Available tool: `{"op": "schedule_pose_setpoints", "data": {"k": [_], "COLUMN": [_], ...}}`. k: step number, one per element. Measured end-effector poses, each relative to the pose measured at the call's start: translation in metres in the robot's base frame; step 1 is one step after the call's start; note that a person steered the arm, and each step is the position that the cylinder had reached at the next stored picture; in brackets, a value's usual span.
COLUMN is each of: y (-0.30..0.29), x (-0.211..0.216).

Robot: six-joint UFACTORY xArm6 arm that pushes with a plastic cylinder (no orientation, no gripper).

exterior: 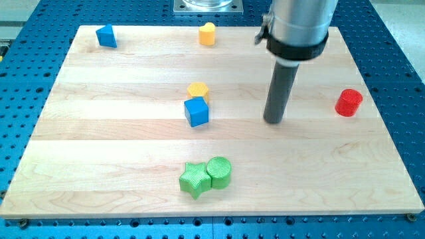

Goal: Separate the green blocks

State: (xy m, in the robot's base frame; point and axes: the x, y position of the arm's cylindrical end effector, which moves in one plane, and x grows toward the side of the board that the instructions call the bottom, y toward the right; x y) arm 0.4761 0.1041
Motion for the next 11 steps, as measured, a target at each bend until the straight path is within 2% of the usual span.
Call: {"op": "schedule_pose_setpoints", "data": {"k": [1, 3, 5, 6, 7, 8, 9, 11], "y": [-0.013, -0.066, -0.140, -0.132, -0.087, -0.076, -0.109, -0.231], "x": [0.047, 0.084, 0.079, 0.079, 0.100, 0.140, 0.143, 0.142]}}
